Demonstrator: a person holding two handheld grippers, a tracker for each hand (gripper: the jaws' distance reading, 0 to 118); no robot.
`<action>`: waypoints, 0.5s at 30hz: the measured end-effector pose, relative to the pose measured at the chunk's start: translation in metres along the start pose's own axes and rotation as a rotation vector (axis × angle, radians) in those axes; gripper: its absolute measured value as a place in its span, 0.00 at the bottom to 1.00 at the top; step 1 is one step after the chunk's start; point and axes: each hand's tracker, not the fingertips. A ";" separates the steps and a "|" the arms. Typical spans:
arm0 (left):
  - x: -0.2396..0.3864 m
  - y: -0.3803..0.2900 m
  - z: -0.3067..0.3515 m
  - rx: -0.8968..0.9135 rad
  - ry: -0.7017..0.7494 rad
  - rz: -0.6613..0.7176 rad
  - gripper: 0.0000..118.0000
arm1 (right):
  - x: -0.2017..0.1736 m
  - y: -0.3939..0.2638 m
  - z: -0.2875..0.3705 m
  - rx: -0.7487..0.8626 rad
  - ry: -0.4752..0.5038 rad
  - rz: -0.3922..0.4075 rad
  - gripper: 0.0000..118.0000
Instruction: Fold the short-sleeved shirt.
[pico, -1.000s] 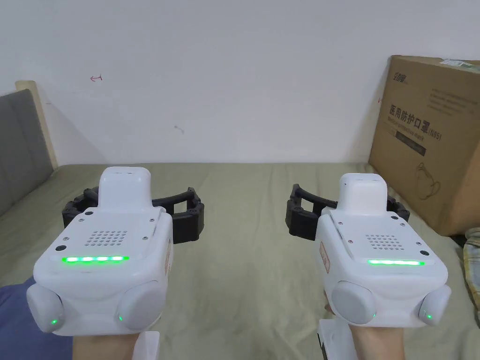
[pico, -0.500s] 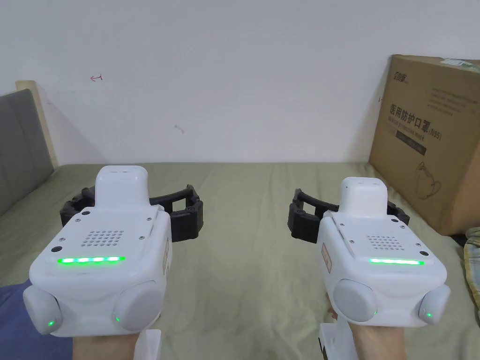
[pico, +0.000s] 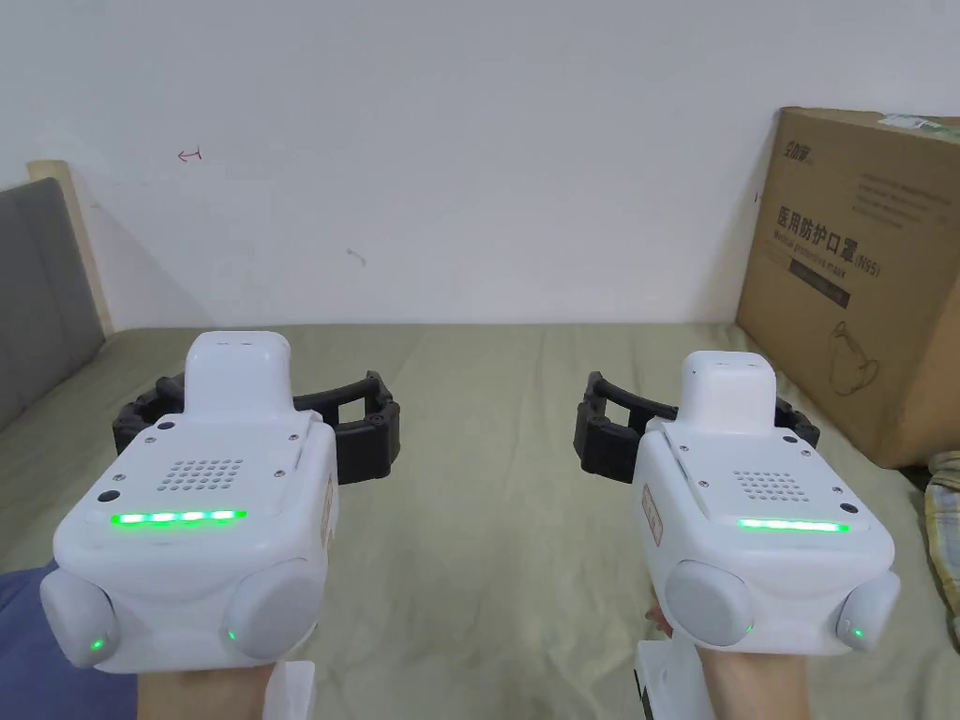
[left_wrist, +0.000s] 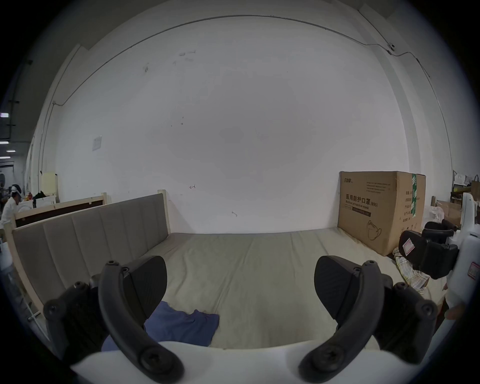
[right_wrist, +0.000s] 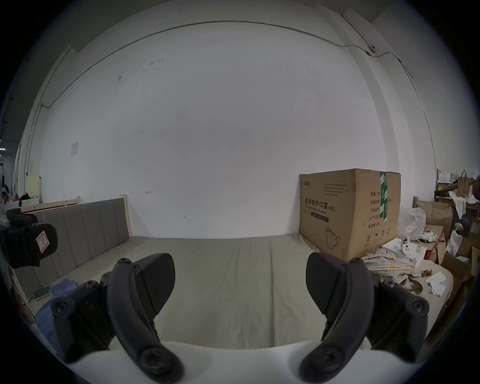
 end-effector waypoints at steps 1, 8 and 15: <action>0.000 0.000 0.000 0.001 0.002 -0.002 0.97 | 0.000 0.000 0.000 -0.001 -0.003 -0.002 0.90; 0.003 0.001 -0.001 0.004 0.002 -0.032 0.97 | -0.005 -0.001 0.001 0.010 -0.041 0.069 0.90; 0.002 0.000 -0.001 0.005 -0.011 -0.028 0.97 | -0.003 -0.001 0.001 -0.007 -0.022 0.044 0.90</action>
